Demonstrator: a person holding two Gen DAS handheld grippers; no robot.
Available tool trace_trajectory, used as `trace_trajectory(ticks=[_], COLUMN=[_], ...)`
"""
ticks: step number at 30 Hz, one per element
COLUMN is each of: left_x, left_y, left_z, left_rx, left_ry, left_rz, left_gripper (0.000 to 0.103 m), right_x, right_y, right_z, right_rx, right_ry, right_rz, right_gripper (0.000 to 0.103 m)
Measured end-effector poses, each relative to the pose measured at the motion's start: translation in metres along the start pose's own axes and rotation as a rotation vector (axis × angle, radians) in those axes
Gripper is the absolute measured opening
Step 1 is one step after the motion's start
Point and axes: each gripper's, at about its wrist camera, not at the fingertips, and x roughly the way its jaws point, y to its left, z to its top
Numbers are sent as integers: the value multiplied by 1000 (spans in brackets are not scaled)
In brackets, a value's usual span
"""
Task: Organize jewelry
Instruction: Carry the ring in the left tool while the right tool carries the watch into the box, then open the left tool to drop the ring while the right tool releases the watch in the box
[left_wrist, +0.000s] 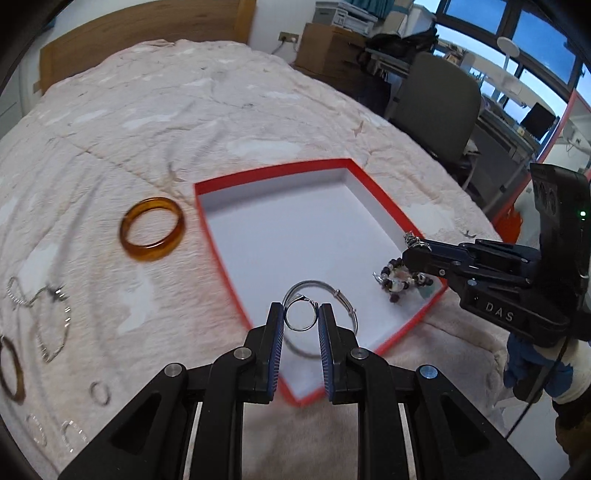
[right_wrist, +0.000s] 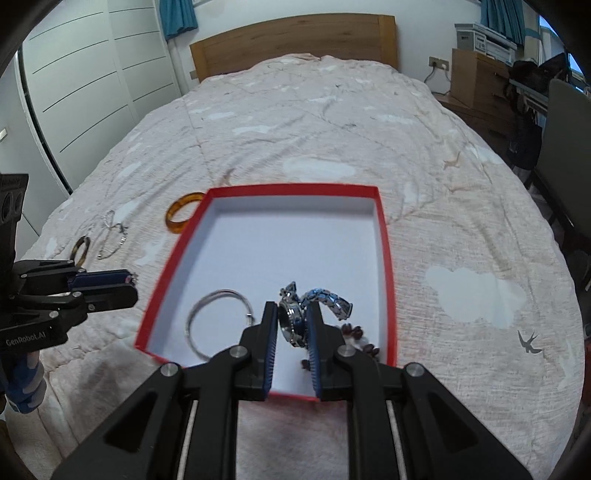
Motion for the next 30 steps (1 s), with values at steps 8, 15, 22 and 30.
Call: trace_trajectory(ticks=[8,15,22,30], left_x=[52,67,68,45], left_y=[6,5,4,-2], left_z=[22,25,24,28], left_rx=[-37,-38,-39,-50], left_ry=[38,36,38,-13], left_rz=[56,92,94,83], left_gripper=[19,19,27,45], right_x=[37,51,50,19], right_y=[-24,-24,-21,-28], right_z=[3,3,3,-1], right_rx=[33,14,-5,53], right_ry=[36,45,50,20], right_rz=[3,-4,-26,-45], right_gripper=[15,15,16,22])
